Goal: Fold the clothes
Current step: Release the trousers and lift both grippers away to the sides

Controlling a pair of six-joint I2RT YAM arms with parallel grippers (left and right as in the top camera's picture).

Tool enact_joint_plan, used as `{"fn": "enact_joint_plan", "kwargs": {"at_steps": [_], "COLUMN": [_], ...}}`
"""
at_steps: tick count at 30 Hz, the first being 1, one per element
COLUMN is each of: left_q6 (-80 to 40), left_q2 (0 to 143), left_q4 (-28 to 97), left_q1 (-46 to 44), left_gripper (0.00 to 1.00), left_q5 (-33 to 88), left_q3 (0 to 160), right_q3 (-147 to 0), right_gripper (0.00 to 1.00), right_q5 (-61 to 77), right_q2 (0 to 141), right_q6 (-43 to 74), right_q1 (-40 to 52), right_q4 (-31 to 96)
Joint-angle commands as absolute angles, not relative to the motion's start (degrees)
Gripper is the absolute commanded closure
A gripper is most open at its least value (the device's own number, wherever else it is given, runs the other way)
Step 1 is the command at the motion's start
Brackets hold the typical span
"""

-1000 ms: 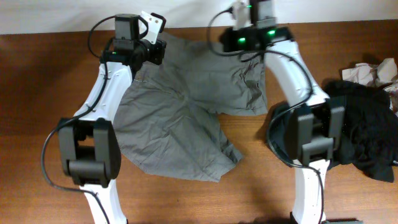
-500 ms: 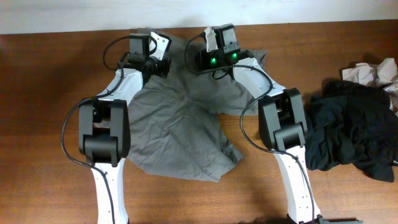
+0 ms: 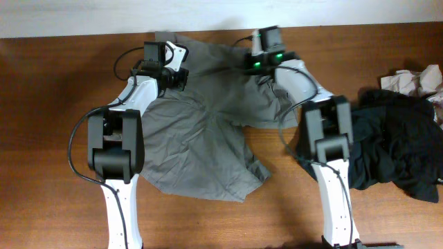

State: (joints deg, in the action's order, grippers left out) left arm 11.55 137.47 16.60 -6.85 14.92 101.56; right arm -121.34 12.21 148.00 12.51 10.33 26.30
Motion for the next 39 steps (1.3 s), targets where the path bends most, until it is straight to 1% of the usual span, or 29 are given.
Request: {"fn": "enact_joint_plan", "kwargs": {"at_steps": [1, 6, 12, 17, 18, 21, 23, 30, 33, 36, 37, 39], "left_q6": [10.8, 10.8, 10.8, 10.8, 10.8, 10.8, 10.8, 10.8, 10.8, 8.5, 7.2, 4.9], "left_q2": [139.7, 139.2, 133.3, 122.3, 120.5, 114.2, 109.9, 95.4, 90.4, 86.1, 84.7, 82.3], "left_q4": [18.9, 18.6, 21.0, 28.1, 29.4, 33.4, 36.2, 48.9, 55.0, 60.6, 62.2, 64.3], "left_q1": [-3.1, -2.1, -2.0, -1.6, -1.4, -1.0, -0.7, -0.7, -0.7, -0.7, -0.6, -0.1], "left_gripper": [1.00, 1.00, 0.99, 0.94, 0.92, 0.81, 0.78, 0.77, 0.67, 0.63, 0.62, 0.57], "left_q5": [9.8, 9.8, 9.8, 5.9, 4.8, 2.9, 1.4, -7.2, -9.6, -10.9, -10.9, -11.0], "left_q3": [100.6, 101.1, 104.8, 106.4, 106.4, 106.4, 106.4, 106.4, 106.4, 106.4, 106.4, 106.4], "right_q3": [-119.8, -120.0, -120.4, -120.4, -120.4, -120.4, -120.3, -120.3, -120.3, -120.3, -120.3, -120.3], "right_gripper": [0.96, 0.96, 0.96, 0.86, 0.83, 0.75, 0.70, 0.61, 0.54, 0.48, 0.48, 0.46], "right_q5": [5.4, 5.8, 7.4, 12.6, 13.0, 13.1, 13.1, 13.1, 13.1, 12.9, 12.8, 12.9], "right_q2": [149.7, 147.9, 141.0, 131.2, 129.4, 123.9, 120.1, 105.5, 99.9, 94.6, 92.8, 89.3], "right_q6": [8.4, 1.8, 1.3, 1.3, 1.3, 1.3, 1.3, 1.3, 1.3, 1.3, 1.3, 1.3], "right_q1": [2.0, -0.1, -0.1, 0.0, 0.0, 0.0, 0.0, 0.0, 0.1, 0.3, 0.5, 1.5], "right_q4": [30.5, 36.4, 41.8, 48.6, 49.9, 53.5, 55.9, 66.9, 71.5, 76.9, 78.9, 83.0]}}
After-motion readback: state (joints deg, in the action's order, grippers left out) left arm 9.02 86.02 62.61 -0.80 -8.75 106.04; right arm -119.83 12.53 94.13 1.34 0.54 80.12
